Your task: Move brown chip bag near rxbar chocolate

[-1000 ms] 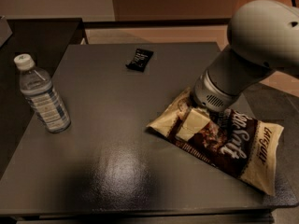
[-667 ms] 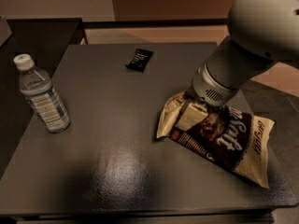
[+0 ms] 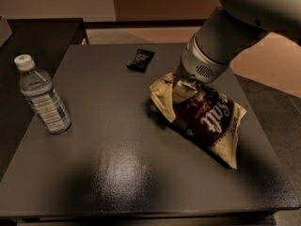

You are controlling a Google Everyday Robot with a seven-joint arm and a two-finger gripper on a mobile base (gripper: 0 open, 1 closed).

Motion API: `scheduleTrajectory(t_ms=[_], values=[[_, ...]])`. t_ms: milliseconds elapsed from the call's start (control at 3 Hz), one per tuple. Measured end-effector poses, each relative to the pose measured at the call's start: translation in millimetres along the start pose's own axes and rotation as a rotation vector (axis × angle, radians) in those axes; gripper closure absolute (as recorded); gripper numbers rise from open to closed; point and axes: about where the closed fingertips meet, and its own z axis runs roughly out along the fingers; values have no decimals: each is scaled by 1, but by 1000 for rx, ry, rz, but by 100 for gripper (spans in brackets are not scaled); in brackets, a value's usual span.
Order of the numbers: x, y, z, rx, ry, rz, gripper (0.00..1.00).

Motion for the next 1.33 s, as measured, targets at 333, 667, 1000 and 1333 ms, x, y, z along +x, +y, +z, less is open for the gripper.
scheduleTrajectory(t_ms=[333,667,1000,1333], values=[[-20,-36,-8,50,-24,-40,100],[-32,-78,-16,106,-45,-61,100],[-41,-125,-23,153,-75,-76,100],[-49,-166,-20,174,-107,-87,100]])
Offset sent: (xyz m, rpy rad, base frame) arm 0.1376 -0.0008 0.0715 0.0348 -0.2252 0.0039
